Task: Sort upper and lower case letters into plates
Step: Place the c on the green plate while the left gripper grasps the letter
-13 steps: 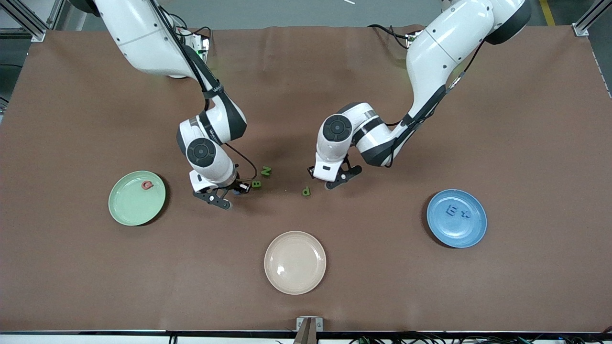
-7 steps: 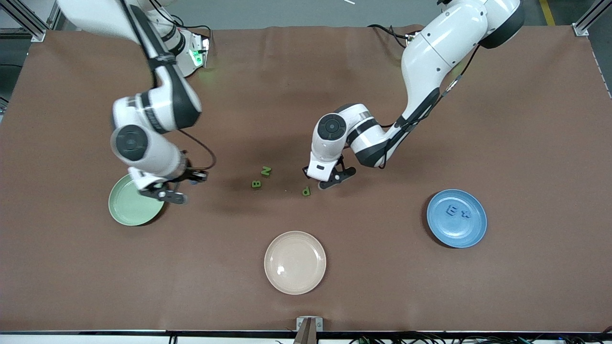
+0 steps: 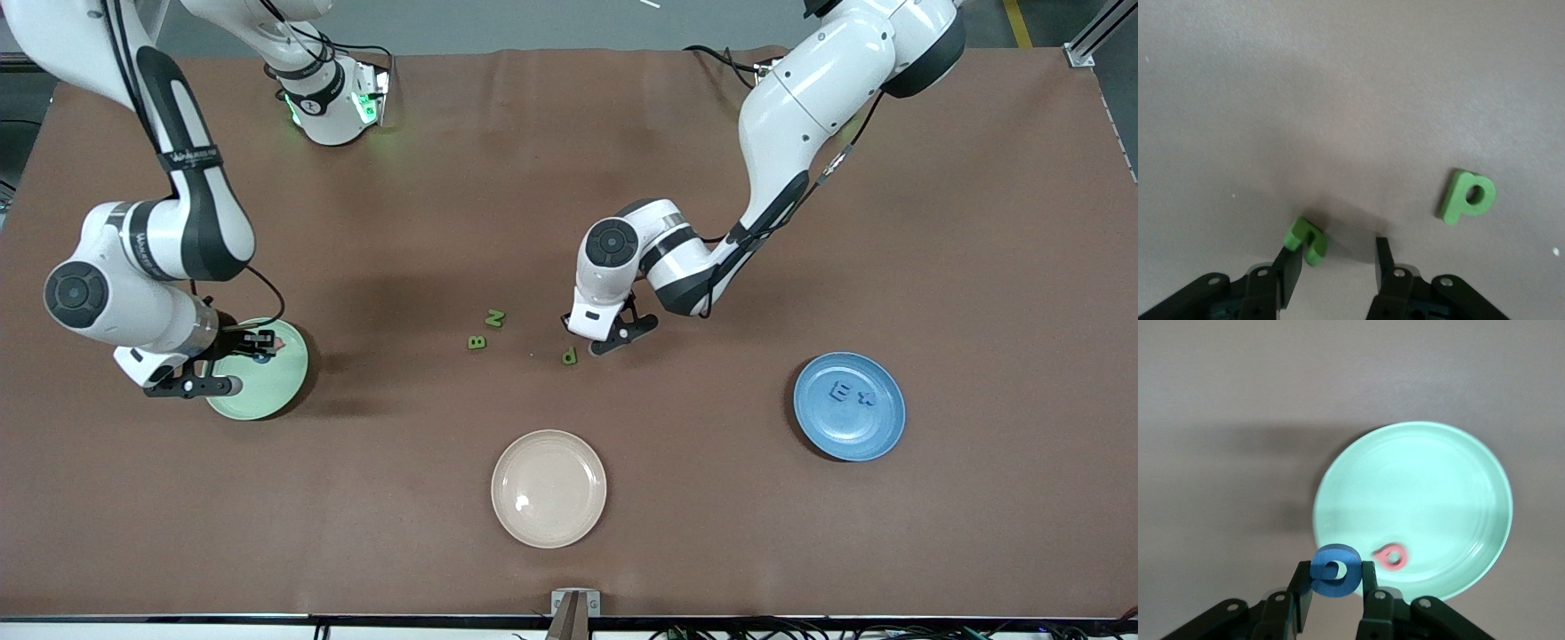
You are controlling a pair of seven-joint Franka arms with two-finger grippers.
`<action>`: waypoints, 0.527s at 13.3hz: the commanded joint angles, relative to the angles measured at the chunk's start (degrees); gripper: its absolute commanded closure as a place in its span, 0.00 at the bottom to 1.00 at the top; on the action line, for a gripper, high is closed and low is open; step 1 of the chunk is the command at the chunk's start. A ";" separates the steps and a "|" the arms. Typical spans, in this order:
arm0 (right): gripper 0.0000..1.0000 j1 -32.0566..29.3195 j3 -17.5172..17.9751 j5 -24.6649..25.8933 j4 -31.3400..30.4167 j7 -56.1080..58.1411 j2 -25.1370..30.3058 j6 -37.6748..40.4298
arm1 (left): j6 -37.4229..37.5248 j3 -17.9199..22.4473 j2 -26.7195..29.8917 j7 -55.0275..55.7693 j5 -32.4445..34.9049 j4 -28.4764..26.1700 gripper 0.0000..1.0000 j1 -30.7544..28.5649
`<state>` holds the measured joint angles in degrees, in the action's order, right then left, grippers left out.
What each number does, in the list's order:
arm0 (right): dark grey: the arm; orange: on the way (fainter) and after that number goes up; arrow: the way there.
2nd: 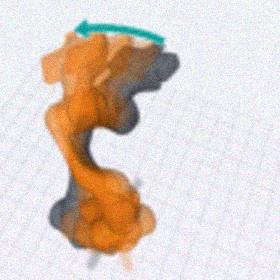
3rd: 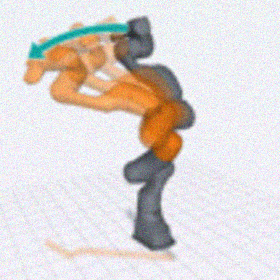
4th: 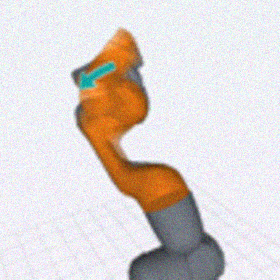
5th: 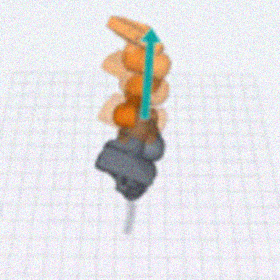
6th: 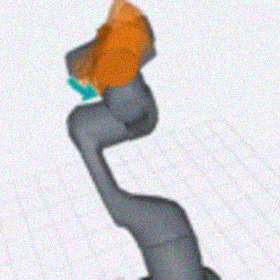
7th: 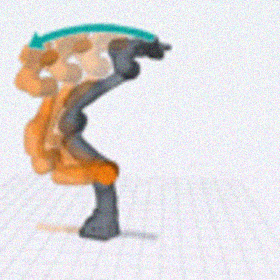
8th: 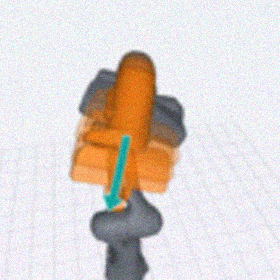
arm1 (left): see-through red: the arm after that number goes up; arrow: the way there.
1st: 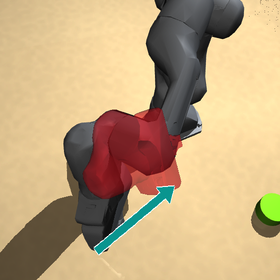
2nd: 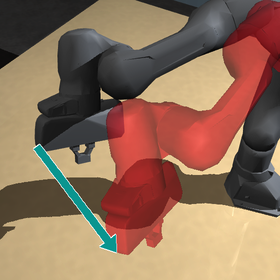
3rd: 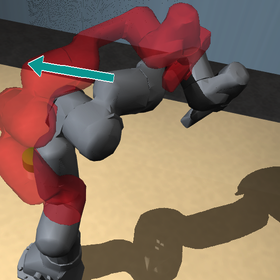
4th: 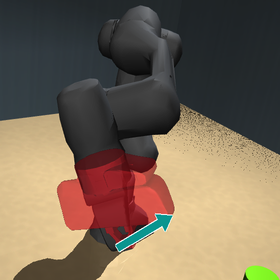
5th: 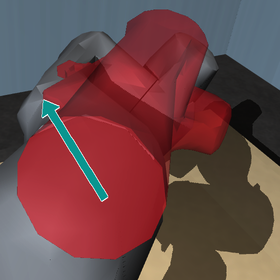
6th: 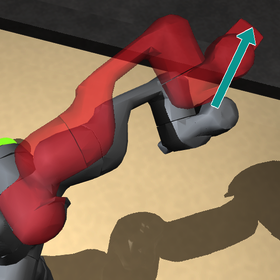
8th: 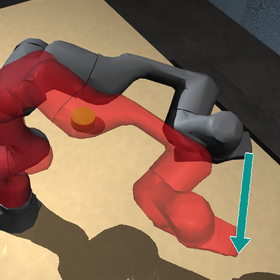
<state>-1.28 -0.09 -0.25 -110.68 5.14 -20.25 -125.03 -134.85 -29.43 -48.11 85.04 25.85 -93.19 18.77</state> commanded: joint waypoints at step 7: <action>0.85 -2.94 1.24 0.34 -0.68 4.88 -9.54 -10.41 | 6.44 0.25 0.92 6.54 1.22 0.90 0.78 -0.05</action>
<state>-2.74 -0.03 -0.25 -110.85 9.19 -29.08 -134.24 -129.72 -29.26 -47.98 89.00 25.86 -91.96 17.96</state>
